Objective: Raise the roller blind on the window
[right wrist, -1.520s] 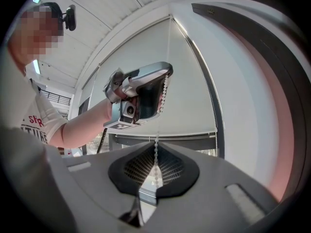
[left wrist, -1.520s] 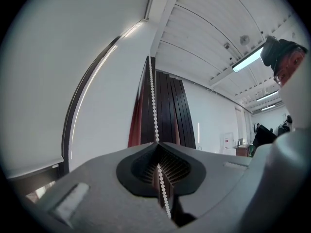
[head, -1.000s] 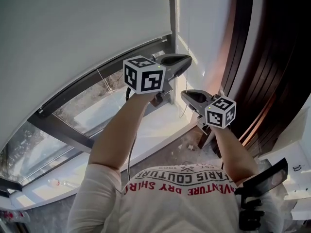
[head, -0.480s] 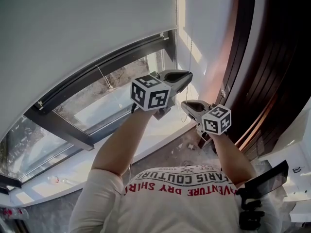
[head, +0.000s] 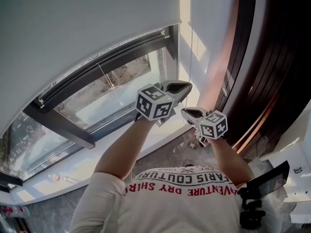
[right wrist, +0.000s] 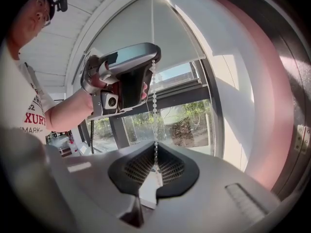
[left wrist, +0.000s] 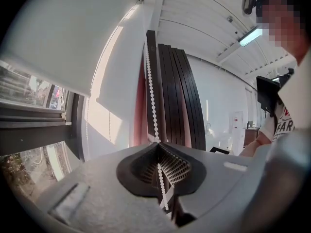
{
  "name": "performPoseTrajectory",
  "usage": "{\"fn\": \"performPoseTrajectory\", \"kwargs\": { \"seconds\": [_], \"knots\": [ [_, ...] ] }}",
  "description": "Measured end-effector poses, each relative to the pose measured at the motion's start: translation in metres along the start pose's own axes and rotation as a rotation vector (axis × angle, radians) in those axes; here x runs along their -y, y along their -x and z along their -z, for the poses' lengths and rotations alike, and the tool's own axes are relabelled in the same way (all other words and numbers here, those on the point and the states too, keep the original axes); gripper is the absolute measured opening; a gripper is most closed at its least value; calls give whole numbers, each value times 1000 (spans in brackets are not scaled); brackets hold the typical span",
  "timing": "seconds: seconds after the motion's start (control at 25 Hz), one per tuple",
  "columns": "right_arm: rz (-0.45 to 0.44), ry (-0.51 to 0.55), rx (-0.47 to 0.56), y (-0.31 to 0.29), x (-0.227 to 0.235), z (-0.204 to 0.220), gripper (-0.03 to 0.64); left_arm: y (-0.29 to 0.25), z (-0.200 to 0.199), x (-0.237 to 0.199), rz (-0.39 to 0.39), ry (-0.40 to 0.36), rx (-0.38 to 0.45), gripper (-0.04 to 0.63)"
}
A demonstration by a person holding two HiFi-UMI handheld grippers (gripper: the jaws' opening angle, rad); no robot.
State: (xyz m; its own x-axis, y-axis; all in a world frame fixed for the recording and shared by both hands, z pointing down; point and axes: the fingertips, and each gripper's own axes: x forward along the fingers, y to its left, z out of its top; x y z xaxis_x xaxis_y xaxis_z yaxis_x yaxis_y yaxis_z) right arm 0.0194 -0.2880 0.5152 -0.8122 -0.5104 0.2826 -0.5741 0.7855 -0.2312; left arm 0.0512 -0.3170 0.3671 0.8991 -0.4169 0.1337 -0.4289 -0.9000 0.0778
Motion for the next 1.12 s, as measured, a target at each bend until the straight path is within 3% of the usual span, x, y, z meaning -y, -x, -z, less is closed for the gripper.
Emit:
{"fn": "performPoseTrajectory", "kwargs": {
  "seconds": [0.36, 0.52, 0.56, 0.6, 0.68, 0.88, 1.12],
  "knots": [
    [0, -19, -66, -2, 5, 24, 15, -4, 26, -1, 5, 29, -37, 9],
    [-59, 21, -120, 4, 0, 27, 18, -5, 28, -3, -7, 15, -44, 8],
    [-78, 33, -148, 6, -2, 30, 35, -3, 28, -4, -9, 17, -43, 8],
    [-96, 39, -172, 9, -3, 32, 121, -2, 28, -6, -11, 18, -45, 8],
    [-117, 40, -189, 16, -4, 26, 196, 3, 28, -11, -14, 19, -55, 8],
    [-121, 54, -66, 38, -1, -41, 210, 17, 30, -24, -33, 29, -44, 8],
    [-107, 105, 183, 65, -5, -170, 207, 19, 27, -14, -11, 12, -36, 8]
  ]
}}
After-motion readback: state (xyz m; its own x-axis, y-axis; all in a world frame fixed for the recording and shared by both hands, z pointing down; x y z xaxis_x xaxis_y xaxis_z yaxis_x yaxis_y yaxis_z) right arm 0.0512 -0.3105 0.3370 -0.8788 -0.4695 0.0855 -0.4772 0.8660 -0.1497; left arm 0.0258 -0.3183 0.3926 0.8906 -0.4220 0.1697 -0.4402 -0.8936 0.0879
